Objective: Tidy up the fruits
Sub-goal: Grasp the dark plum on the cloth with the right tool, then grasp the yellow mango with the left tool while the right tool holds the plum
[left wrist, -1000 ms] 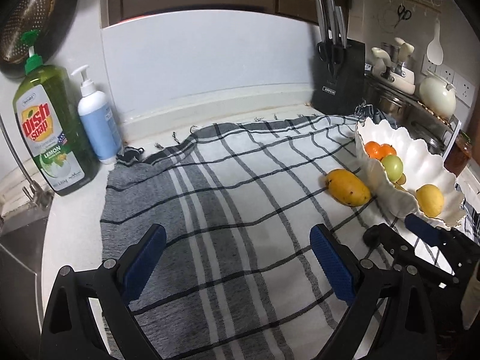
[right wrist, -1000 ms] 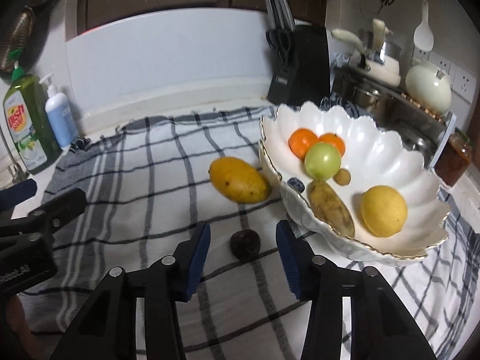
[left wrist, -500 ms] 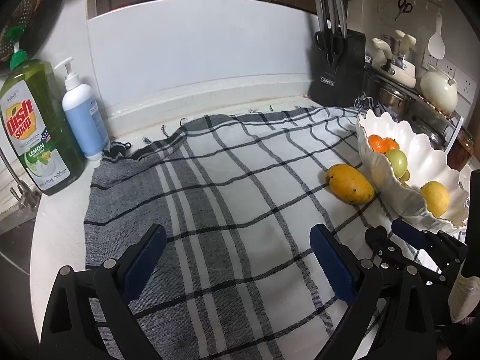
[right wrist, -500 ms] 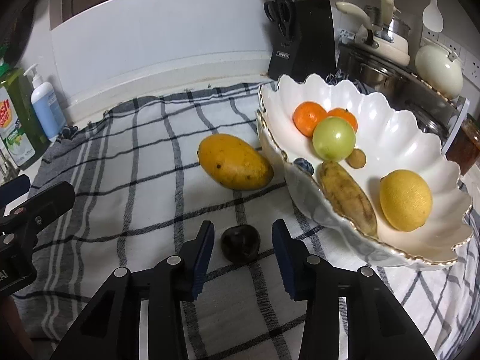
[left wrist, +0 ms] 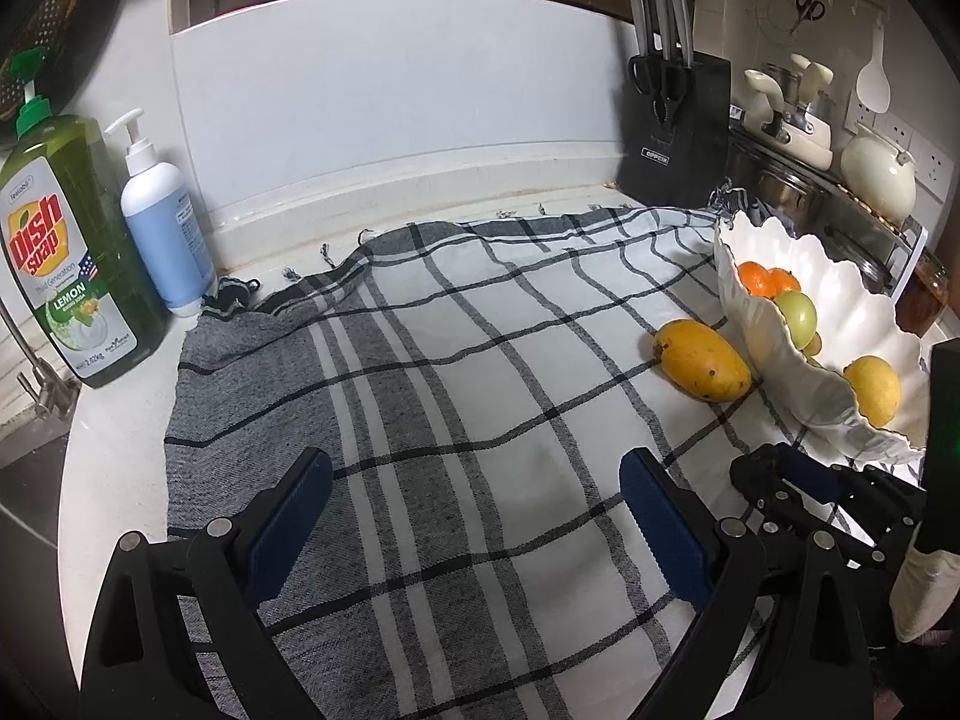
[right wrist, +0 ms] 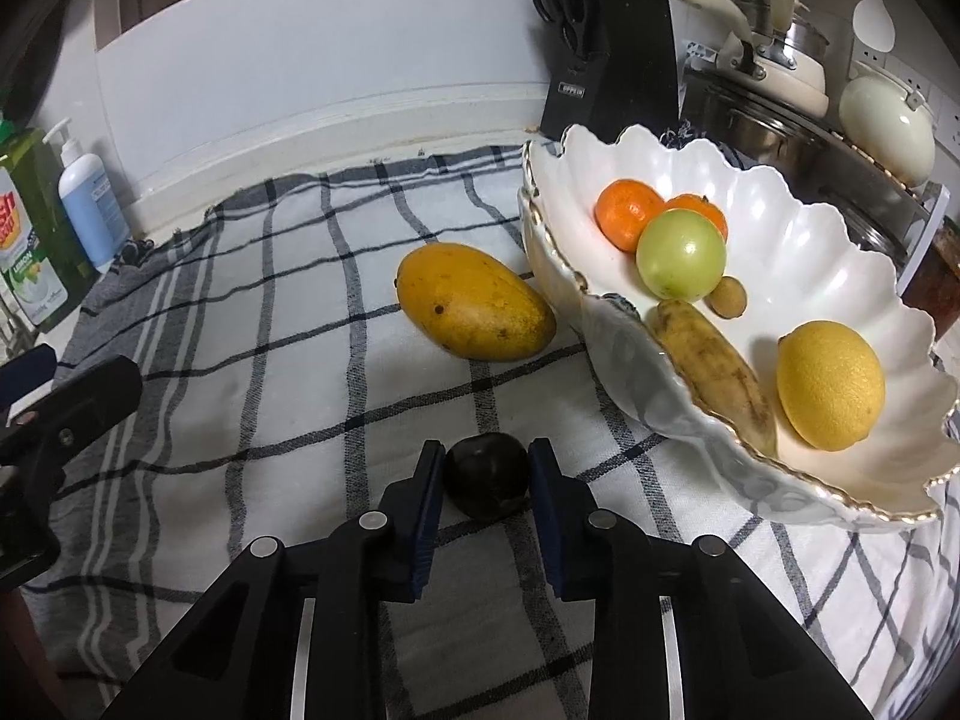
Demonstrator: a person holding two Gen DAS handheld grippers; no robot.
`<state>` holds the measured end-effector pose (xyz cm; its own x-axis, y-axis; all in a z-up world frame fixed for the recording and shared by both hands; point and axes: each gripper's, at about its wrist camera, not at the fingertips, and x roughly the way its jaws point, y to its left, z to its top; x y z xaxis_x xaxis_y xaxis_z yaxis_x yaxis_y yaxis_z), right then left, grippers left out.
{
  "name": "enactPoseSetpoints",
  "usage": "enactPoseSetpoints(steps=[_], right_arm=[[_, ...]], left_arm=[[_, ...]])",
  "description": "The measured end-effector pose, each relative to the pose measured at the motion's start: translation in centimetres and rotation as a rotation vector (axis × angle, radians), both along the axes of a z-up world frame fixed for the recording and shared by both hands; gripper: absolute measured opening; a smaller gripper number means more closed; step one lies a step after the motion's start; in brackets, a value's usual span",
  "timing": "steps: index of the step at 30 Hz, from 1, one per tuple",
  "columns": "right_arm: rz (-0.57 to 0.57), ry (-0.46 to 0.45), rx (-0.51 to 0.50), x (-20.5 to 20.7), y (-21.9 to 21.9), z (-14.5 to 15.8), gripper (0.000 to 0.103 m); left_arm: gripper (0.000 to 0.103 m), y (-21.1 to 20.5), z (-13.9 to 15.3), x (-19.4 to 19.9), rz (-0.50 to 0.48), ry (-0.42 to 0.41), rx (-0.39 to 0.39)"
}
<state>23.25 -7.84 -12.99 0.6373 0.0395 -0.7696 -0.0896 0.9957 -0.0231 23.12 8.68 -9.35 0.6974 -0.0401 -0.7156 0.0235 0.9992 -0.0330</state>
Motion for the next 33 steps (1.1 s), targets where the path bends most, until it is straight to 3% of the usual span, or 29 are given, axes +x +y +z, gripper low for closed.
enactPoseSetpoints(steps=[8, 23, 33], right_arm=[[0.000, -0.069, 0.018, -2.1, -0.3, 2.8, 0.029], [-0.067, -0.182, 0.034, -4.2, -3.2, 7.7, 0.029], [-0.121, -0.225, 0.020, -3.0, -5.1, 9.1, 0.029]], left_arm=[[0.098, -0.7, 1.2, -0.6, -0.032, -0.021, 0.005], [0.098, -4.3, 4.7, -0.6, -0.191, -0.068, -0.029], [0.097, -7.6, 4.0, 2.4, -0.318, -0.034, -0.027]])
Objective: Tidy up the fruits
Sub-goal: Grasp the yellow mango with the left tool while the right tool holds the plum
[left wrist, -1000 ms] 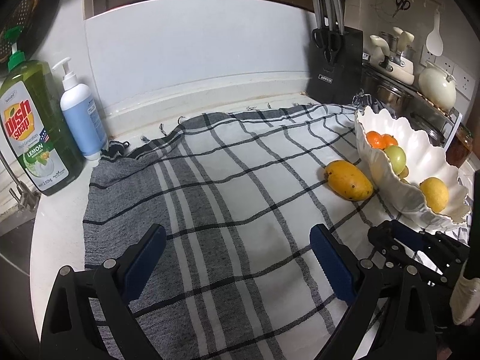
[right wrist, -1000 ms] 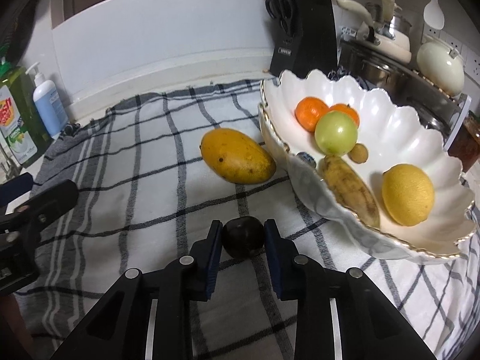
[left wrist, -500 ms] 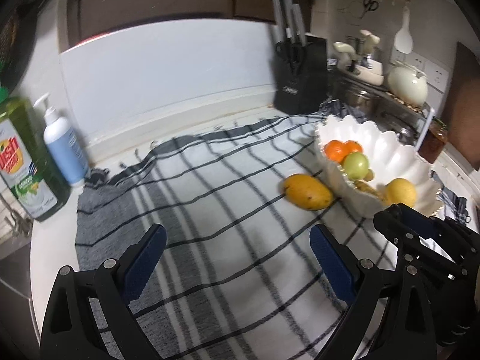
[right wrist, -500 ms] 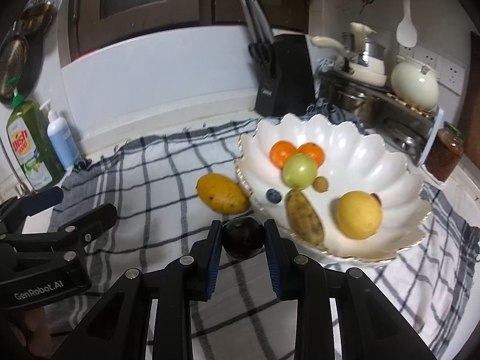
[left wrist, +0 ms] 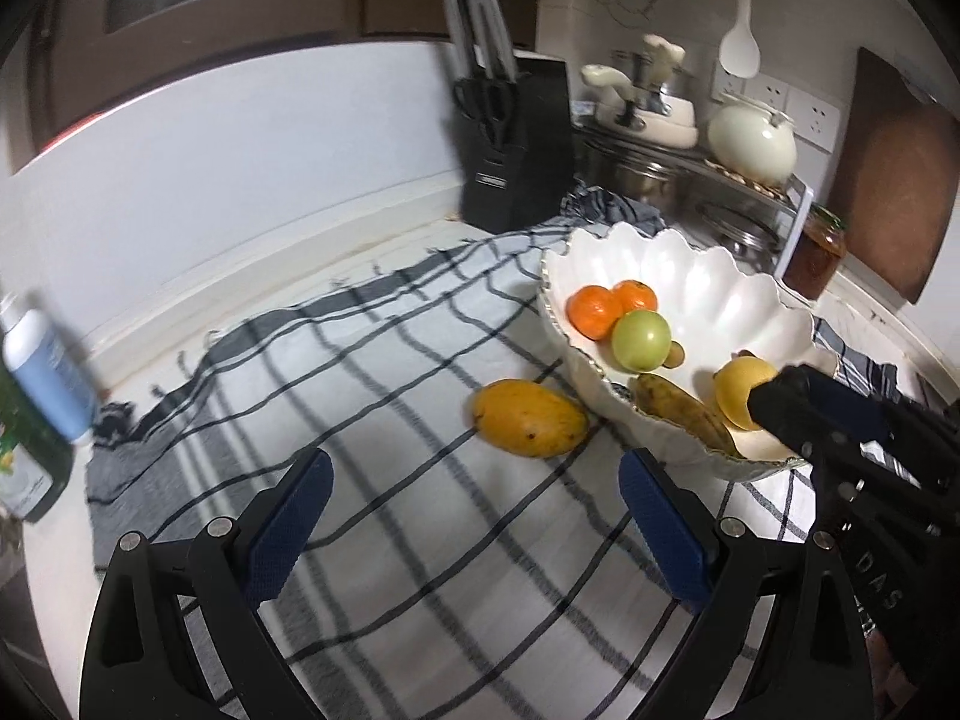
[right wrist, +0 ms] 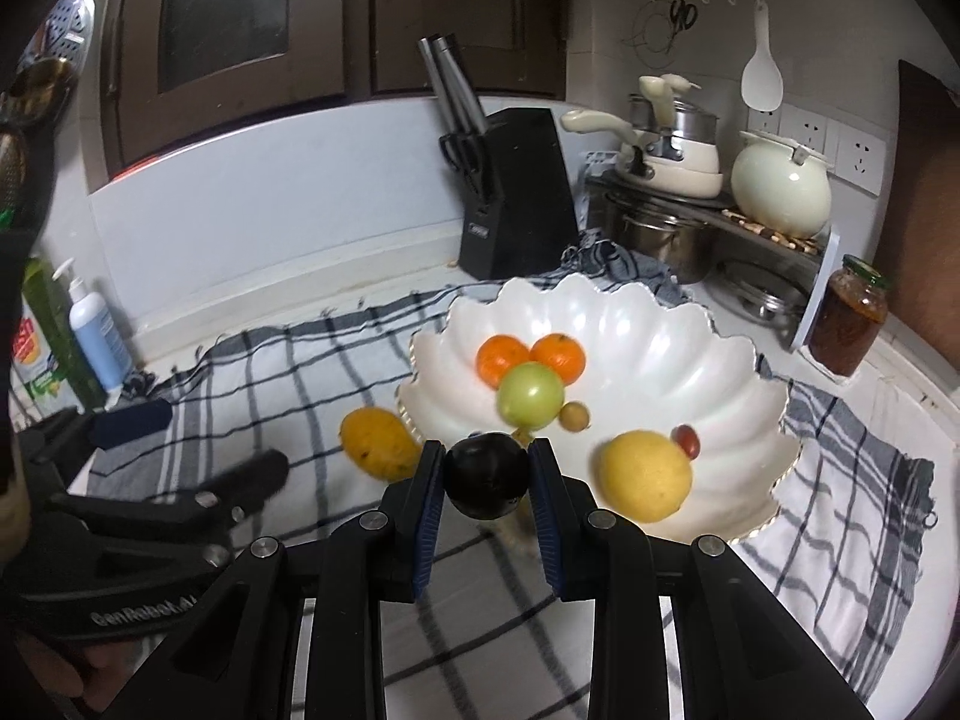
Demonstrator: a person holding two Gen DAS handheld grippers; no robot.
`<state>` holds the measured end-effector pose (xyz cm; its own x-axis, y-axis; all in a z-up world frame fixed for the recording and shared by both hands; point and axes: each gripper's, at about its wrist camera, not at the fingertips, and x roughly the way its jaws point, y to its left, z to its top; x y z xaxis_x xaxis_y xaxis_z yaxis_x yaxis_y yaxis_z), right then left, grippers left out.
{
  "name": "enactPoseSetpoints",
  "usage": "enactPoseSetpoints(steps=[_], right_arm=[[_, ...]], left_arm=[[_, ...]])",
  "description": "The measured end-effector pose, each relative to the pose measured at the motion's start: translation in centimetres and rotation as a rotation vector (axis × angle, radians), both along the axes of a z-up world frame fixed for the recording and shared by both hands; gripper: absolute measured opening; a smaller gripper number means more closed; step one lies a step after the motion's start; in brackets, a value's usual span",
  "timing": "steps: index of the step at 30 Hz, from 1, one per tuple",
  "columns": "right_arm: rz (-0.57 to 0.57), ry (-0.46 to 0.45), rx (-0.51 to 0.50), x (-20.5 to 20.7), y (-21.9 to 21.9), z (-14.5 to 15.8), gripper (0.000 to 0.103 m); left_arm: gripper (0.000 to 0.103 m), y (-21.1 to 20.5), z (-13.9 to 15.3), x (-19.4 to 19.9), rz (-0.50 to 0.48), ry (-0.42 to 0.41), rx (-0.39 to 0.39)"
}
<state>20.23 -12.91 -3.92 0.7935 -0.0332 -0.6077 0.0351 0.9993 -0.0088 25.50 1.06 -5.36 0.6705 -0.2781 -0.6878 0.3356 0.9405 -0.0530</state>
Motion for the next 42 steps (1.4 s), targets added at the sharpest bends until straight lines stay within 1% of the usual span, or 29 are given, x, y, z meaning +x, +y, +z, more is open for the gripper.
enactPoseSetpoints(steps=[3, 8, 12, 16, 20, 26, 28, 30, 32, 38, 42], right_arm=[[-0.012, -0.001, -0.001, 0.9, -0.4, 0.0, 0.029], [-0.025, 0.004, -0.008, 2.2, -0.7, -0.4, 0.029], [-0.039, 0.010, -0.018, 3.4, -1.2, -1.0, 0.029], [-0.061, 0.022, -0.025, 4.2, -2.0, -1.7, 0.029], [-0.074, 0.033, -0.023, 5.0, -2.5, -2.2, 0.029], [-0.075, 0.040, -0.031, 5.8, -2.6, -2.7, 0.029], [-0.075, 0.044, -0.031, 6.0, -2.6, -2.9, 0.029], [-0.074, 0.047, -0.030, 6.2, -2.6, -3.0, 0.029], [-0.073, 0.051, -0.030, 6.4, -2.6, -3.2, 0.029], [-0.071, 0.055, -0.031, 6.4, -2.6, -3.4, 0.029], [-0.071, 0.056, -0.025, 6.3, -2.6, -3.3, 0.029]], left_arm=[[0.097, -0.8, -0.5, 1.2, -0.029, 0.014, 0.008], [0.094, -2.2, -2.2, 3.6, -0.078, 0.063, 0.011], [0.093, -3.4, -3.5, 4.7, -0.130, 0.087, 0.025], [0.092, -4.4, -4.6, 5.8, -0.161, 0.112, 0.040], [0.088, -5.4, -5.8, 6.7, -0.191, 0.139, 0.059], [0.085, -6.1, -7.3, 7.8, -0.197, 0.158, 0.079], [0.086, -6.1, -7.7, 8.1, -0.204, 0.160, 0.079], [0.084, -6.2, -8.0, 8.3, -0.207, 0.163, 0.083], [0.080, -6.4, -8.4, 8.5, -0.205, 0.164, 0.098], [0.077, -6.4, -8.4, 8.5, -0.206, 0.157, 0.097], [0.075, -6.1, -8.1, 8.2, -0.197, 0.169, 0.074]])
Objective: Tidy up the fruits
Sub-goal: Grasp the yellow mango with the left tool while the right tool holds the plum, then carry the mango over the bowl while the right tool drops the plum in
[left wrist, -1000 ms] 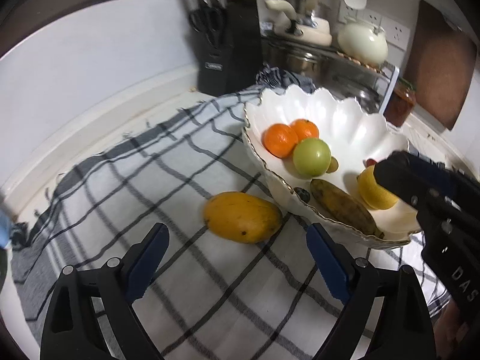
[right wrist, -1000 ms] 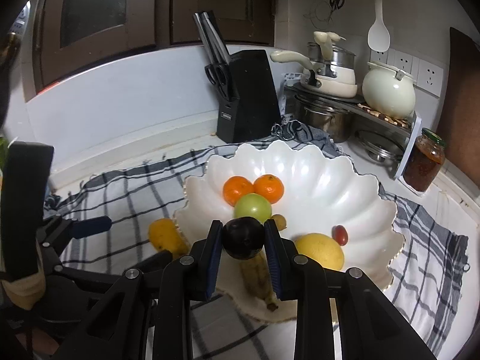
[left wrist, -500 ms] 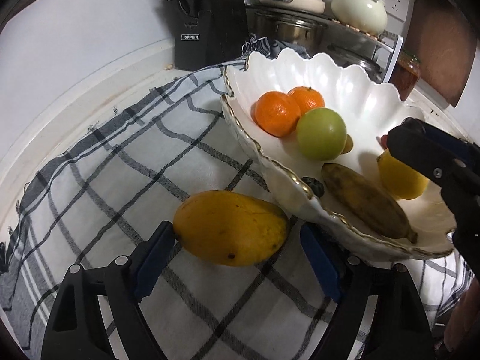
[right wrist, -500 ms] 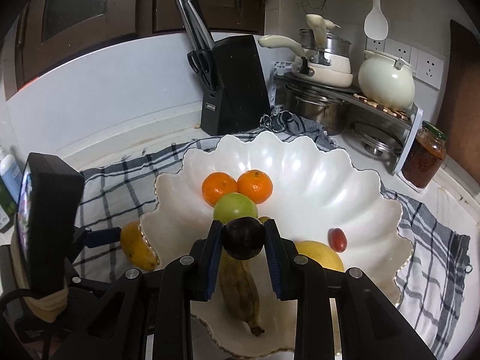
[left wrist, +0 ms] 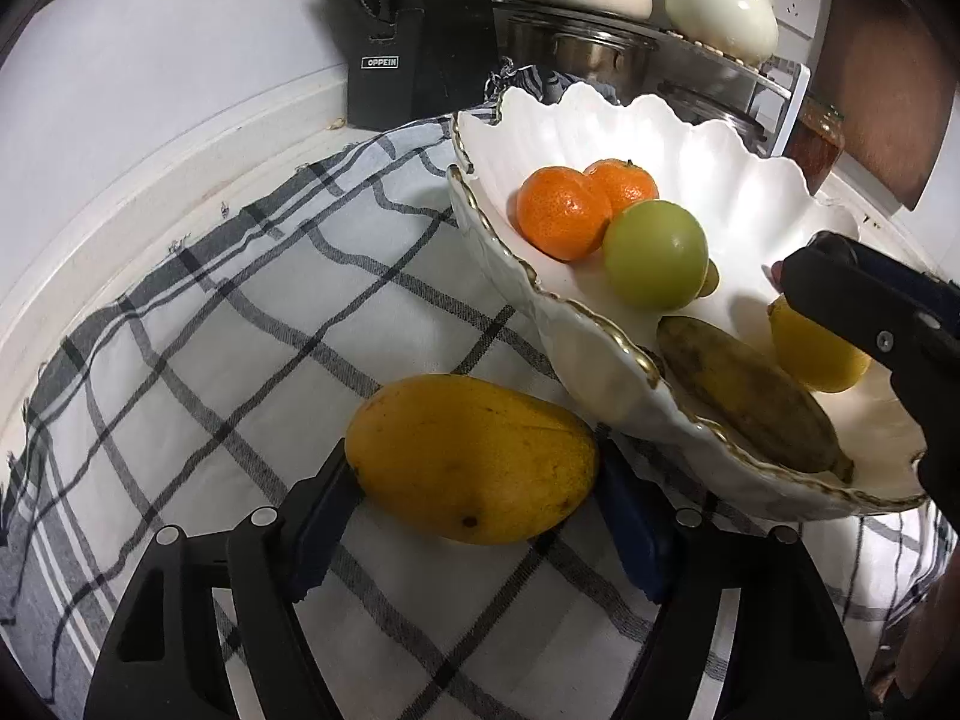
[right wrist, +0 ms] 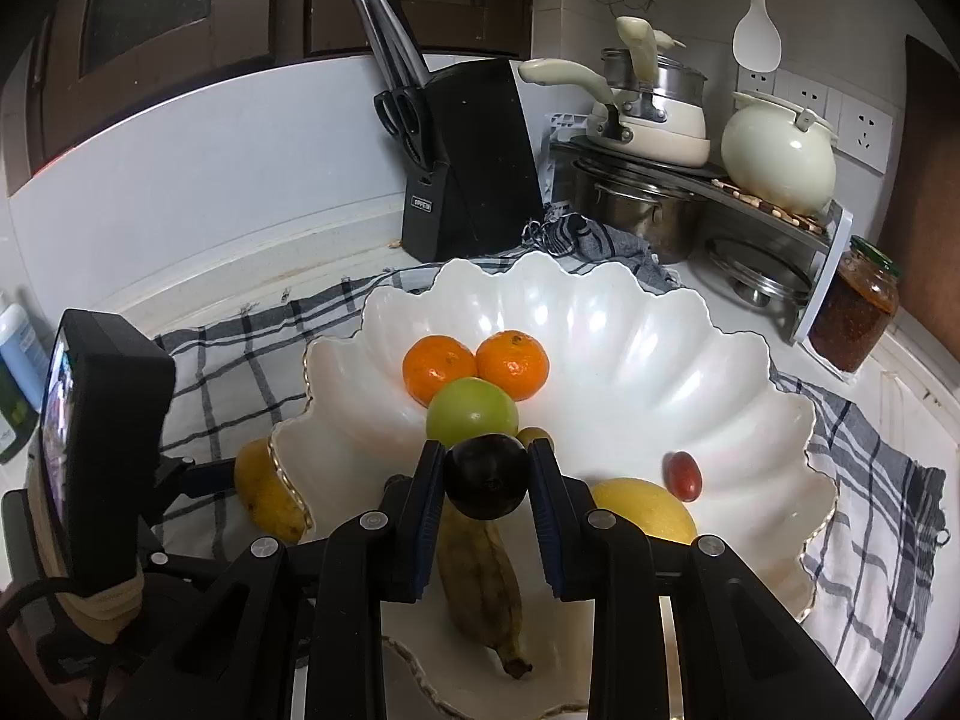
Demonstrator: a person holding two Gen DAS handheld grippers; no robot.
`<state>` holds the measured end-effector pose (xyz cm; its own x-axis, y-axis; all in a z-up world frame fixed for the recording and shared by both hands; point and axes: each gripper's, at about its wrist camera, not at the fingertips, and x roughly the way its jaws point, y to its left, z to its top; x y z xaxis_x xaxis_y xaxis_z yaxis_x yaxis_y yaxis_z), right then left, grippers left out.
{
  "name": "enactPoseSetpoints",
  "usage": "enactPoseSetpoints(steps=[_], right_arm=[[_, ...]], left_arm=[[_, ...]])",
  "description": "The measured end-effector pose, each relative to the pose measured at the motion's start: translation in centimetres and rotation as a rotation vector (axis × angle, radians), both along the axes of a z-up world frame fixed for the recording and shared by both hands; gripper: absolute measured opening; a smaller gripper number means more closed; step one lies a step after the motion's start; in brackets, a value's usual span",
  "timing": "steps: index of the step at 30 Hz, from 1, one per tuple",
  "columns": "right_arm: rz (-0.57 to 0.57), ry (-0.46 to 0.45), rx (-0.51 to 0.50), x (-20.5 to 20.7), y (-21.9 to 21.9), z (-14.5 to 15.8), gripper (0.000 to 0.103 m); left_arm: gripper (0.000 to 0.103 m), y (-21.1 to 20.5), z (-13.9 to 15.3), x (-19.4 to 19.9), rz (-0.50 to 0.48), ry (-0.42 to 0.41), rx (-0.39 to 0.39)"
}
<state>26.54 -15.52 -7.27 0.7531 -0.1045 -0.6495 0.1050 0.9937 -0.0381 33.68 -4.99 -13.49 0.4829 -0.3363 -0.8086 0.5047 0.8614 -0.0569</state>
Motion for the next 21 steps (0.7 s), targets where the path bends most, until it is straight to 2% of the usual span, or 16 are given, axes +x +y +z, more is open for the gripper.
enactPoseSetpoints(steps=[15, 21], right_arm=[[0.017, -0.053, 0.025, -3.3, -0.2, 2.9, 0.029], [0.014, -0.070, 0.029, -4.8, -1.1, 4.3, 0.029]], left_arm=[[0.075, 2.8, 5.8, -4.2, 0.096, -0.130, 0.005], [0.075, 2.6, 8.6, -5.6, 0.120, -0.177, -0.015]])
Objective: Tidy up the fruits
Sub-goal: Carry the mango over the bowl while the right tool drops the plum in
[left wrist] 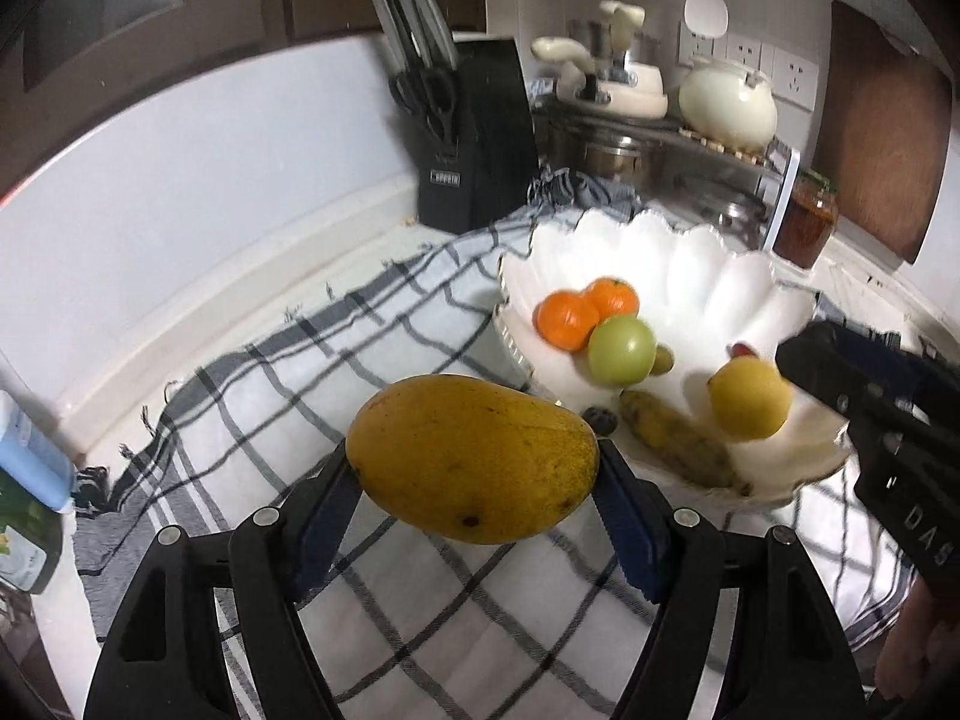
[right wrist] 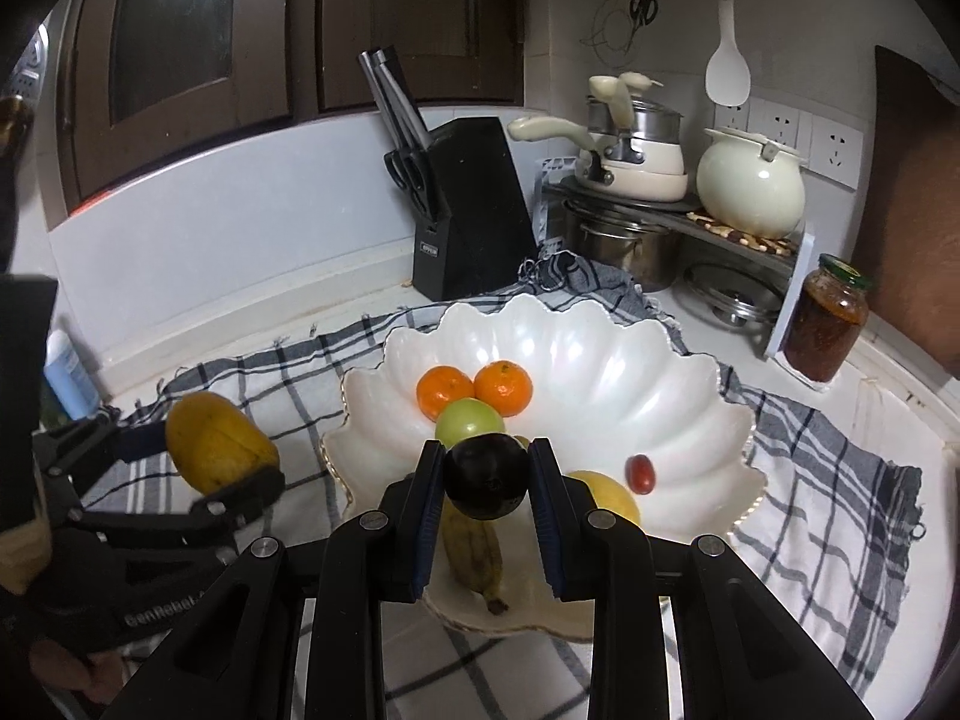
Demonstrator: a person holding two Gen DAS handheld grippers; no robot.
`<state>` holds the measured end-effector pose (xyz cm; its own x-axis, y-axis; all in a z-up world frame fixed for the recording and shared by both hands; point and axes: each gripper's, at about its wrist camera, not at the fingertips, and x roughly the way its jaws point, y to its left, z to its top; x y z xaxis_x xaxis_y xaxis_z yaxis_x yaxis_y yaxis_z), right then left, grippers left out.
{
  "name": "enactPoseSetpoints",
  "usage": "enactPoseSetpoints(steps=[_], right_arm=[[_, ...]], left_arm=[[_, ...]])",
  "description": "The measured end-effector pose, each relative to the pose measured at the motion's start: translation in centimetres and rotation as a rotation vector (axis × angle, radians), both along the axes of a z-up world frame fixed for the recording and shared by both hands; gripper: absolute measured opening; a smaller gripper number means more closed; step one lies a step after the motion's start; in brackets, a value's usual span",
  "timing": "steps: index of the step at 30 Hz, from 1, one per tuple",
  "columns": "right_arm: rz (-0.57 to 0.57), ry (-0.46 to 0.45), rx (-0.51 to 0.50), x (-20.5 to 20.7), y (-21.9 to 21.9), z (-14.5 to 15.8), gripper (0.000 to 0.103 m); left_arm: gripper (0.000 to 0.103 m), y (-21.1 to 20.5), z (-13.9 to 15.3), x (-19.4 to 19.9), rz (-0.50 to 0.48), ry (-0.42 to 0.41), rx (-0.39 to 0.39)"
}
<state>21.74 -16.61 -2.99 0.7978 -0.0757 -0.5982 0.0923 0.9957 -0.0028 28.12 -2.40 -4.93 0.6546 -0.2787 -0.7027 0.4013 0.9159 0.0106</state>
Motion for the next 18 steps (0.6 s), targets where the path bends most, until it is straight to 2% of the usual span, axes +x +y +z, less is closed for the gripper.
enactPoseSetpoints(steps=[6, 13, 18], right_arm=[[-0.027, -0.003, 0.011, -0.6, -2.5, 0.9, 0.029], [-0.077, 0.008, 0.004, -0.1, -6.2, 1.0, 0.029], [-0.088, 0.040, 0.001, 1.2, -8.3, 0.0, 0.029]], left_arm=[[0.075, -2.8, 1.8, -0.1, -0.022, -0.019, -0.034], [0.075, -6.4, 1.8, 0.8, -0.045, -0.001, -0.063], [0.075, -8.2, 1.0, 1.8, -0.048, 0.019, -0.072]])
